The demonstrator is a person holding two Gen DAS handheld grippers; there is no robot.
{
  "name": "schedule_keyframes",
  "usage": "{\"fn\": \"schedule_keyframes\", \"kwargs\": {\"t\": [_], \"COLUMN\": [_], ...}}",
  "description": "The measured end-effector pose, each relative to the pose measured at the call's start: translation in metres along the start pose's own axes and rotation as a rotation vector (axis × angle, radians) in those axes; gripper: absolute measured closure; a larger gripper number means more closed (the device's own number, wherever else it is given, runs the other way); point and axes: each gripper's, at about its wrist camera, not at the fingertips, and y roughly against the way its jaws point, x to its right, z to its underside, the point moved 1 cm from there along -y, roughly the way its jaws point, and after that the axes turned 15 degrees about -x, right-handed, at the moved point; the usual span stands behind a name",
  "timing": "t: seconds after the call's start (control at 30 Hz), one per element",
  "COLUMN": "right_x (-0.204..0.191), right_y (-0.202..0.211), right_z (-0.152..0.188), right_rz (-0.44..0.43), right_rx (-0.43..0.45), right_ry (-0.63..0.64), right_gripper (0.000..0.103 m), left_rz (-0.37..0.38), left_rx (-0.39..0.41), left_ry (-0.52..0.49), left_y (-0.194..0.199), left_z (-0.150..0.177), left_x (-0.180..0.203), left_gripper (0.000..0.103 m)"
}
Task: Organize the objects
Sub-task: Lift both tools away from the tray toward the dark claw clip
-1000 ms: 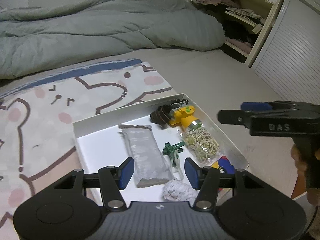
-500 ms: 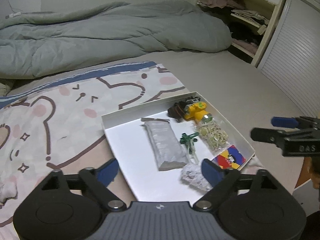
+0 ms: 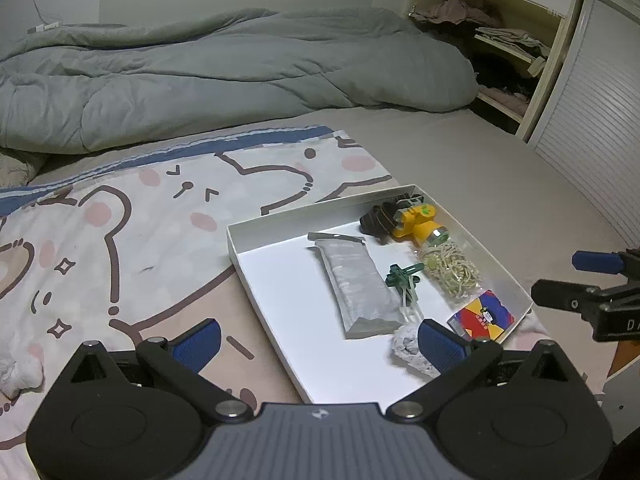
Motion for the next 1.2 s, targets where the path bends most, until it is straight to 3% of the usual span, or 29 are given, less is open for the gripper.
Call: {"fn": "schedule_keyframes", "kwargs": {"t": [0.57,1.2], "right_x": [-0.019,-0.106], "right_y": [-0.002,-0.006], "right_z": [-0.008,-0.037], "right_rz": [-0.028,-0.108], "right_rx": [-0.028,-0.005], "right_ry": [-0.017,0.101], "right_gripper": [0.000,0.000], "left_rz": [-0.043,-0.146], "left_rx": [0.023,0.079], "left_ry": [0.040,0.176], "left_y": [0.017,0.071], "left_z": [0.009,0.040], "left_x": [-0.025,-0.108], "left_gripper": [0.000,0.000]}}
